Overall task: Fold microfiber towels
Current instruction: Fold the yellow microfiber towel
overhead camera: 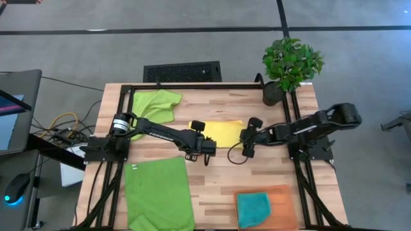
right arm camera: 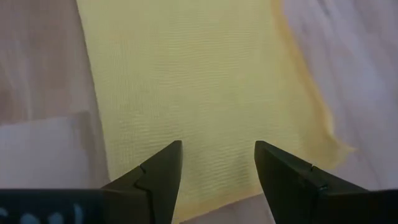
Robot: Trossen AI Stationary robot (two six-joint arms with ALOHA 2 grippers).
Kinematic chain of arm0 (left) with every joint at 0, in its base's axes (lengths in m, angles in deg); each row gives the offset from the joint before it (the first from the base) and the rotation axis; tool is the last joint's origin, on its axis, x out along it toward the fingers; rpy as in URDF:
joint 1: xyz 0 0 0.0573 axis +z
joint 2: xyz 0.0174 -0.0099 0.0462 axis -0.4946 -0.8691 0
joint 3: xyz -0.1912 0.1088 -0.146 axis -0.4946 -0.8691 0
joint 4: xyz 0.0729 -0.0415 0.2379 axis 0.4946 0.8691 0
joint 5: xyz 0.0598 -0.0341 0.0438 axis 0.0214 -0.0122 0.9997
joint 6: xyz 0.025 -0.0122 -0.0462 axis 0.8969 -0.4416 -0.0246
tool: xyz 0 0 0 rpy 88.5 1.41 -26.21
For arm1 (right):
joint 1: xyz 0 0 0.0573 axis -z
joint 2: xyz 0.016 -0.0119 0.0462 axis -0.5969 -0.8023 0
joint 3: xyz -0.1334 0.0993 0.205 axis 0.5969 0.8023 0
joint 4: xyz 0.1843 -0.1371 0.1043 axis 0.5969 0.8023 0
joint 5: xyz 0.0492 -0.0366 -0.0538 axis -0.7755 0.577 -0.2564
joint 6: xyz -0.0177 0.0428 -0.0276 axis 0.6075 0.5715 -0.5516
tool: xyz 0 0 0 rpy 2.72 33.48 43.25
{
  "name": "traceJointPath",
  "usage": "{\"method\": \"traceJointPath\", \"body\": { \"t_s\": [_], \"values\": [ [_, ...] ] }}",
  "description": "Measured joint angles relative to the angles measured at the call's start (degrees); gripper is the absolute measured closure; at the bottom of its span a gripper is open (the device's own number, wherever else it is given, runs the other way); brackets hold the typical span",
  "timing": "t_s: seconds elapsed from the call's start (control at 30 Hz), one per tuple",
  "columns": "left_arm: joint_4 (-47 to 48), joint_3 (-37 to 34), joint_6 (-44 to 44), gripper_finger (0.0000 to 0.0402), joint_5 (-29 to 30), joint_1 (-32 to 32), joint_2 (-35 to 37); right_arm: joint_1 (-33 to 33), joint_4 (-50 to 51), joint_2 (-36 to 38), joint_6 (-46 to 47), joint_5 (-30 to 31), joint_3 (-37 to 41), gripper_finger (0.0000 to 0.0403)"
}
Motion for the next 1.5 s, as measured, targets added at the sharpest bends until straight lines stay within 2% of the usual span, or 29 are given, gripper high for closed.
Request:
{"method": "traceJointPath", "body": {
  "t_s": [0.27,0.47,0.57,0.77,0.9,1.13,1.3,1.5],
  "values": [
    [-1.7,1.1,1.3,0.0401,2.1,0.2,0.0,0.0,-2.1,-4.0,2.1,0.6,-0.3,0.0177],
    [-12.3,1.4,12.0,0.0401,0.2,0.4,0.1,0.0,-3.4,-4.1,2.0,0.3,-0.2,0.0177],
    [-19.0,1.4,17.2,0.0401,-2.6,0.8,0.1,0.0,-3.4,-4.1,2.0,0.3,-0.2,0.0177],
    [-29.2,1.3,23.5,0.0401,-4.9,2.3,0.1,0.0,-3.3,-4.1,2.0,0.1,-0.1,0.0177],
    [-32.2,1.3,24.5,0.0401,-9.9,3.6,0.1,0.0,-3.3,-4.2,2.0,0.1,-0.1,0.0177],
    [-37.4,1.3,26.8,0.0401,-13.5,4.9,0.1,0.0,-3.6,-4.3,2.0,-0.2,-0.1,0.0177],
    [-37.8,1.3,27.0,0.0401,-13.4,4.9,0.1,-0.2,-4.0,-3.3,2.0,0.0,0.0,0.0177],
    [-37.7,0.6,26.6,0.0401,-13.3,5.1,0.0,-2.9,-1.6,3.4,1.9,-0.8,0.2,0.0177]
  ]
}}
